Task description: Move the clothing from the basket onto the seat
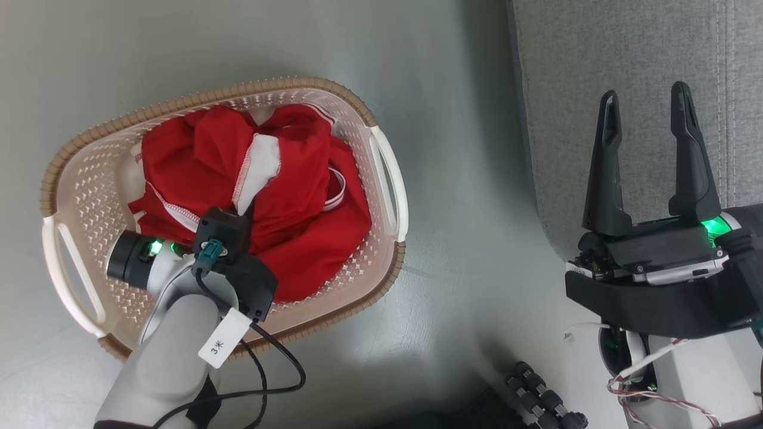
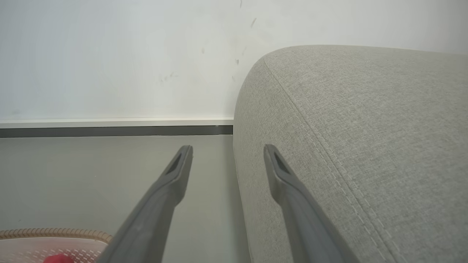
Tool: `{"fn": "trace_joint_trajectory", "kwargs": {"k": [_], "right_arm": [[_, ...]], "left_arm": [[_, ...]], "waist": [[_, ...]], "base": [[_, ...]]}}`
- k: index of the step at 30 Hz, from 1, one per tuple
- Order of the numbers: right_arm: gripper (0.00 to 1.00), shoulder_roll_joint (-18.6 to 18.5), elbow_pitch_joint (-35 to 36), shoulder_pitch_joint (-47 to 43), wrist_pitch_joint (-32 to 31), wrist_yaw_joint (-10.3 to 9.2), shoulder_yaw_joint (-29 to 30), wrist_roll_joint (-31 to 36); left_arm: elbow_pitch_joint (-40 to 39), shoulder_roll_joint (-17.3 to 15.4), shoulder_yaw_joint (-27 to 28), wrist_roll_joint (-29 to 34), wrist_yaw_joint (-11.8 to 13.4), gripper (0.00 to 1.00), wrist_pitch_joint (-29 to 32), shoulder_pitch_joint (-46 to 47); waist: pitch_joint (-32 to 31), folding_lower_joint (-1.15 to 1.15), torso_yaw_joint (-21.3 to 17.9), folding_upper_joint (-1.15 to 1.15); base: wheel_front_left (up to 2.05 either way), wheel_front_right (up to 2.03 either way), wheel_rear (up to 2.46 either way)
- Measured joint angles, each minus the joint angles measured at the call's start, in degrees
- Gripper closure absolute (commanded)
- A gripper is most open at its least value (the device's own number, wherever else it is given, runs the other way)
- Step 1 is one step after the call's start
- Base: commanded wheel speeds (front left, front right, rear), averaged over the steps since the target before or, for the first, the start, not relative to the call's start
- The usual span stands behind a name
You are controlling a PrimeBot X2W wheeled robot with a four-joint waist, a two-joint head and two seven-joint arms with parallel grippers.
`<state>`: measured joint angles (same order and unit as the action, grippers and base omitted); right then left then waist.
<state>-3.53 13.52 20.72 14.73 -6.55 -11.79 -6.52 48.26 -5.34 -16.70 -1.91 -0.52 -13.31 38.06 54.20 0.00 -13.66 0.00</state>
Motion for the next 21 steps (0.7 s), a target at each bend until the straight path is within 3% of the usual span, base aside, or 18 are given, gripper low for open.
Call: {"fn": "trace_joint_trajectory", "kwargs": {"k": [11,21], "right_arm": [[0.0,0.1,-4.9,1.3,0.0,0.0,1.1,0.0],[0.0,0.1,-11.1,2.2,0.0,0.52,2.9,-0.1]], "left_arm": [[-0.1,0.6,-1.5,0.0,-2.6,1.0,-1.0,0.5],[-6.6,0.9,-3.5,0.0,-5.0,1.0,-1.0,0.1]], "waist": [[-3.6,0.0,0.9,0.0],[-9.9,0.0,2.7,0.0]], "base": [[0.0,0.0,0.0],[0.0,0.0,0.0]]}}
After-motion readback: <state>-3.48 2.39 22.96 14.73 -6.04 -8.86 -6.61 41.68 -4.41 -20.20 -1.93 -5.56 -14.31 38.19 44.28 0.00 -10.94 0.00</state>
